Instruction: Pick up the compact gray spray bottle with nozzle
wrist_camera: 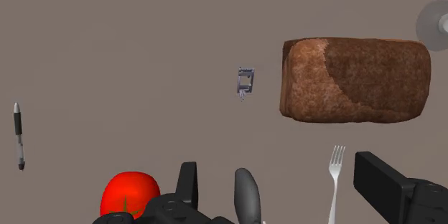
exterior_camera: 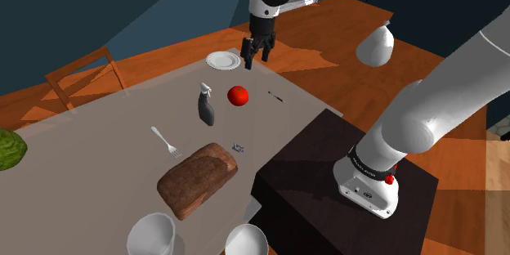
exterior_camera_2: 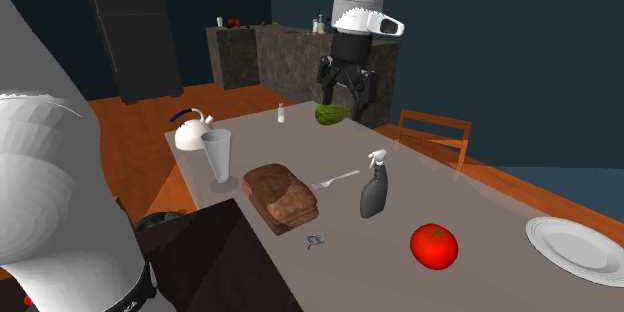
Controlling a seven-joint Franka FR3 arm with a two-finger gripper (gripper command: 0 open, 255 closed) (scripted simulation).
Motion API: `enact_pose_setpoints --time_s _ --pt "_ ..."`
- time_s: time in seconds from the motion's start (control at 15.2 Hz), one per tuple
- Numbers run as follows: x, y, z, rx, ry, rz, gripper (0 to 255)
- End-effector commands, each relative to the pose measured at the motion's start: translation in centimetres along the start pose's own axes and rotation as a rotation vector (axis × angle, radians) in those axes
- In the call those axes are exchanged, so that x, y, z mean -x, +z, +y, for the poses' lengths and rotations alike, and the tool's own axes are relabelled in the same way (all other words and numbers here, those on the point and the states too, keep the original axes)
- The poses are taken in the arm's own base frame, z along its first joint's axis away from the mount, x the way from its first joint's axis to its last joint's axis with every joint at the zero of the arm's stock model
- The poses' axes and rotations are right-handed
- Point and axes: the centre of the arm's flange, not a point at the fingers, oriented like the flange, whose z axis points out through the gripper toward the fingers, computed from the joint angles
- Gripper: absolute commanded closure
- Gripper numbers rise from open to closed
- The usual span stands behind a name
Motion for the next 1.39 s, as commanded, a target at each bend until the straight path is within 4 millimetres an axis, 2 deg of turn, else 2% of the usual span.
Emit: enact_pose_setpoints --time_s 0.0,1.32 --pt "-2.1 1.7 -0.4 0.006 -0.001 0.004 0" --pt "-23.4 16.3 -4.8 0.064 -0.014 0.034 0"
